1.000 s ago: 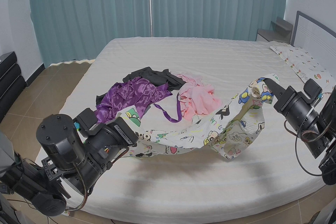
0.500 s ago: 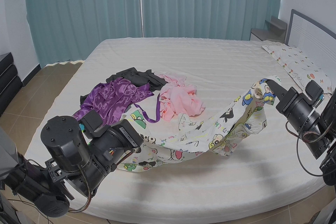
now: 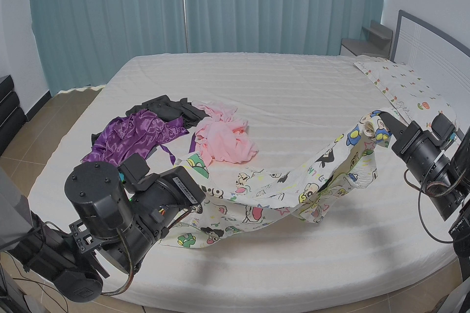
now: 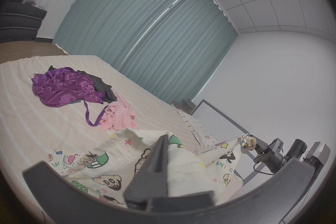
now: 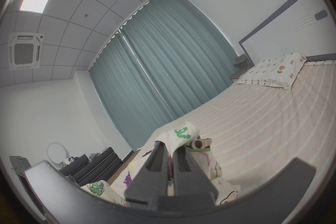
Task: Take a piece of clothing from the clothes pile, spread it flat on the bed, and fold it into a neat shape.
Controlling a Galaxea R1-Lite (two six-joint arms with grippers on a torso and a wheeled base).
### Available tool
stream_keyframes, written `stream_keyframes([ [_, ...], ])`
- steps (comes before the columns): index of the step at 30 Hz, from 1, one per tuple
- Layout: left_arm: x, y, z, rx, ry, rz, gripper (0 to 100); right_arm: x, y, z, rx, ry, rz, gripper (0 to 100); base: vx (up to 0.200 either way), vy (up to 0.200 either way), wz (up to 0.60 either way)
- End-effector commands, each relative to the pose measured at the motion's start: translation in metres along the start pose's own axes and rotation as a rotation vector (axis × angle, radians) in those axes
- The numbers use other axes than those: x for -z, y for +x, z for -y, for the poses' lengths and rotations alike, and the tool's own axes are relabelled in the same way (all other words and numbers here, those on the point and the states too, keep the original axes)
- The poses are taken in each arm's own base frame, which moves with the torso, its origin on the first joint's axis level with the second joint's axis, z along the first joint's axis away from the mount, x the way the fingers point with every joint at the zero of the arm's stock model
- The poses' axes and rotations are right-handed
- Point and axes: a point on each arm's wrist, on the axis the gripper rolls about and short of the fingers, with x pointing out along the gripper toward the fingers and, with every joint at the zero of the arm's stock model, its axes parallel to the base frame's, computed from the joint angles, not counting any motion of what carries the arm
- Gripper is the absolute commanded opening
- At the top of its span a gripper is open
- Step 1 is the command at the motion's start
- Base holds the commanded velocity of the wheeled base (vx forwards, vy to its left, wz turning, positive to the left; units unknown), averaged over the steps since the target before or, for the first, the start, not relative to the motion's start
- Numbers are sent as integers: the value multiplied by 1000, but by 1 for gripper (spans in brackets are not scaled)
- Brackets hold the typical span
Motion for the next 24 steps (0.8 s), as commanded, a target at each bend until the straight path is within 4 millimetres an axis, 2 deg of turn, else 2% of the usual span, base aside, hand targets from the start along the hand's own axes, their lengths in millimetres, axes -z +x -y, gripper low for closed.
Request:
stream_keyframes([
  [1, 2, 2, 0, -3, 5, -4, 0, -2, -2, 1, 2, 0, 6, 0, 0, -200, 0],
  [13, -2, 3, 2, 6, 11, 15, 0, -11, -8, 0, -6, 6, 40, 0, 0, -200, 0],
  [22, -2, 2, 2, 6, 13, 13, 0, -9, -11, 1, 0, 3, 33, 0, 0, -200, 0],
  [24, -2, 2, 2, 2, 14, 12, 0, -8, -12, 2, 3, 1, 28, 0, 0, 0, 0],
])
